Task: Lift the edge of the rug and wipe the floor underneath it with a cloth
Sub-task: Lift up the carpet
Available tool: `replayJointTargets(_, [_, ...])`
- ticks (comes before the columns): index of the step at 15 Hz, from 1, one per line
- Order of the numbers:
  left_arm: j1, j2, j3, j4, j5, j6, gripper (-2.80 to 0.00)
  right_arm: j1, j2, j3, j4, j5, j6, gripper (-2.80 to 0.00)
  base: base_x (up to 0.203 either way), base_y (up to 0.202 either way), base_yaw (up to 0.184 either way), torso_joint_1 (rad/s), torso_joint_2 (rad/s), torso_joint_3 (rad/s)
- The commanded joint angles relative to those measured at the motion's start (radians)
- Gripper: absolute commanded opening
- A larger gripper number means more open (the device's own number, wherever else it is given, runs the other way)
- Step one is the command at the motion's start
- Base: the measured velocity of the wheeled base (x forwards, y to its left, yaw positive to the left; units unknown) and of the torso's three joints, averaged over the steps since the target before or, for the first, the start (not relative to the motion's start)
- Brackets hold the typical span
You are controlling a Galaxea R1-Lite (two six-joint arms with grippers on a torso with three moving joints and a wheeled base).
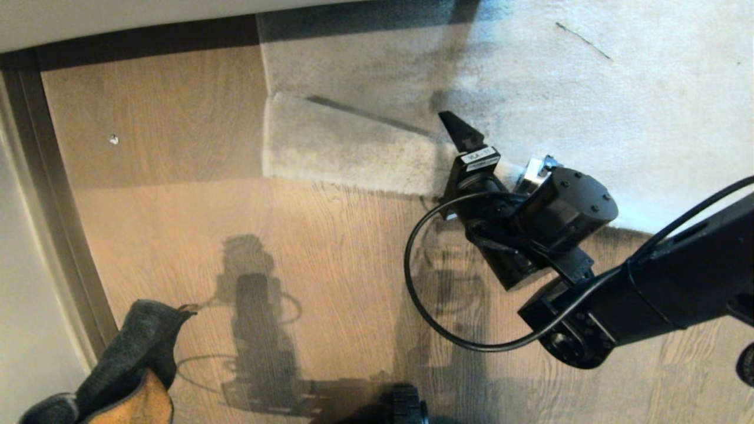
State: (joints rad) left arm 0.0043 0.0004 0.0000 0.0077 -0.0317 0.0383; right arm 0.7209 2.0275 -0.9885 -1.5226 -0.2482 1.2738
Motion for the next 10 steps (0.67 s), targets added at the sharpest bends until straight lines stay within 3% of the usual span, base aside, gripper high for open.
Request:
replayJointTargets(1, [0.000,0.000,0.000,0.000,0.000,0.000,-2.80,0.003,0.016,-0.030,-0.047,0.002,-0.025,0.00,0.000,0.000,0.000,0.000,0.00,0.000])
replayJointTargets(10, [0.000,0.000,0.000,0.000,-0.001,0.000,-2.80,0.000,0.009,-0.050,-0.047,0.001,-0.056,0.00,0.000,0.000,0.000,0.000,0.00,0.000])
